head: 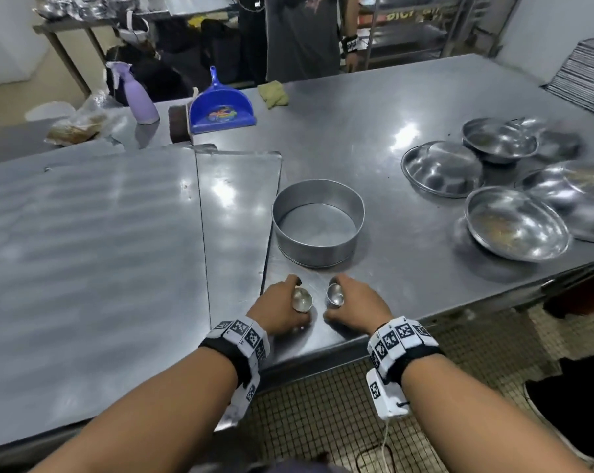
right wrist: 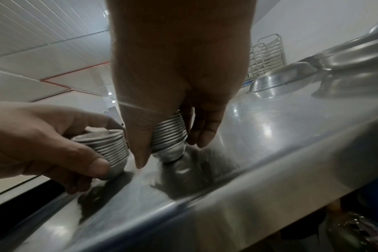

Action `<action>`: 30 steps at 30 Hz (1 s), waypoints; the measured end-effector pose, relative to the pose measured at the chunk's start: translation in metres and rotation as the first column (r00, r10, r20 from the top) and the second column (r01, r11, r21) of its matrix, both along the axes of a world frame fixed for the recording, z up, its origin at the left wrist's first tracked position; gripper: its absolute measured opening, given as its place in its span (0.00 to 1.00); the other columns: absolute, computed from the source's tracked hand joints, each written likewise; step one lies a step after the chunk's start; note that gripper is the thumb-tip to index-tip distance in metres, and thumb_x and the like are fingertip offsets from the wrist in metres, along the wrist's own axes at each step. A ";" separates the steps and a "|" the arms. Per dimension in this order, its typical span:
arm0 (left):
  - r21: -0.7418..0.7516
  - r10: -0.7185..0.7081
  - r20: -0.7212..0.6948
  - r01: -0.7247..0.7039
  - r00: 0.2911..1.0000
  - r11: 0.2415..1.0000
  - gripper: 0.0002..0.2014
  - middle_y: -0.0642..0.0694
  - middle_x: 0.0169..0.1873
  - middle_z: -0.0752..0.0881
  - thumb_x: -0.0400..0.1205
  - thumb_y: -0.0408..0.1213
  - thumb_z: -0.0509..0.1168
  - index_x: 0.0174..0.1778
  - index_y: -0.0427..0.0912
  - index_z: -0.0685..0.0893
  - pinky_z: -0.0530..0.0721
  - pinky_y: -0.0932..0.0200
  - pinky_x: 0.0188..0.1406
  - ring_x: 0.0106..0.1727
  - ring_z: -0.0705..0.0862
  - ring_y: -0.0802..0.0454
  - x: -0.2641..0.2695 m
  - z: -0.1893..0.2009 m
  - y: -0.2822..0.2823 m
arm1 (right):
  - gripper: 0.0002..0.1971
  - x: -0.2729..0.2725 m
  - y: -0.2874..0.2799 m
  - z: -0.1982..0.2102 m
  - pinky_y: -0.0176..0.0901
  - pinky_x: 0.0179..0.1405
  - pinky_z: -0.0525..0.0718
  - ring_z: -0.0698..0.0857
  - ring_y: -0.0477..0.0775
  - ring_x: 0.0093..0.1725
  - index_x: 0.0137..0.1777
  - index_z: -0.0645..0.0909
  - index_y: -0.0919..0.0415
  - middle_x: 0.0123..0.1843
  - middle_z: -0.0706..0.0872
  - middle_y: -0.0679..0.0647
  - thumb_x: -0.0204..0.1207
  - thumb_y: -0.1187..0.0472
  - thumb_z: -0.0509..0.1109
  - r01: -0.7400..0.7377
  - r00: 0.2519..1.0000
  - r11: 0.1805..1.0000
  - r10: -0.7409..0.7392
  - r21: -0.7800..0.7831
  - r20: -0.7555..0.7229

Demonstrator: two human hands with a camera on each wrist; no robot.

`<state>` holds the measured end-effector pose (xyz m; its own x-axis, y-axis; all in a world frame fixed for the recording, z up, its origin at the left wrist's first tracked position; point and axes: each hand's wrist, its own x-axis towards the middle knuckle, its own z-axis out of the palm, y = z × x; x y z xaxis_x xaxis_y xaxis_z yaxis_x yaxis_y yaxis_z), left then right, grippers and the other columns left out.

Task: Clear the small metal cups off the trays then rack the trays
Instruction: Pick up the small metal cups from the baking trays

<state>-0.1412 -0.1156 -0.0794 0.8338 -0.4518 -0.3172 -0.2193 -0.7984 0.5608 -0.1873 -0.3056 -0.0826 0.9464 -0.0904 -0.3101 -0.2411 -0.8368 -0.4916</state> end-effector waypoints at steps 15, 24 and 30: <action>-0.205 0.062 0.015 -0.058 0.998 0.977 0.24 0.50 0.53 0.87 0.70 0.45 0.79 0.60 0.51 0.78 0.85 0.46 0.55 0.53 0.86 0.49 -0.015 -0.015 -0.048 | 0.28 -0.010 -0.054 -0.010 0.42 0.50 0.80 0.85 0.50 0.51 0.61 0.78 0.47 0.53 0.88 0.46 0.61 0.57 0.84 0.072 0.993 0.969 -0.091 0.237 0.071; -0.178 -0.005 -0.047 -0.003 0.999 0.984 0.35 0.47 0.63 0.84 0.70 0.39 0.80 0.72 0.50 0.74 0.83 0.50 0.61 0.59 0.84 0.50 -0.013 -0.016 -0.053 | 0.36 -0.014 -0.072 -0.008 0.40 0.54 0.81 0.84 0.48 0.57 0.69 0.75 0.45 0.59 0.85 0.45 0.61 0.59 0.85 0.027 0.999 0.976 -0.032 0.215 0.018; -0.161 0.075 0.157 -0.049 0.985 0.986 0.22 0.45 0.64 0.80 0.84 0.45 0.69 0.74 0.49 0.77 0.83 0.56 0.55 0.48 0.84 0.53 0.013 0.004 -0.020 | 0.28 -0.002 -0.113 0.011 0.35 0.47 0.80 0.82 0.48 0.61 0.73 0.76 0.49 0.69 0.82 0.52 0.75 0.69 0.73 0.094 0.994 0.973 -0.079 0.213 -0.078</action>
<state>-0.1286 -0.1352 -0.0755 0.8962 -0.4309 -0.1056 -0.2703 -0.7189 0.6404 -0.1892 -0.4191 -0.0712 0.9136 -0.0952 -0.3954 -0.3477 -0.6870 -0.6380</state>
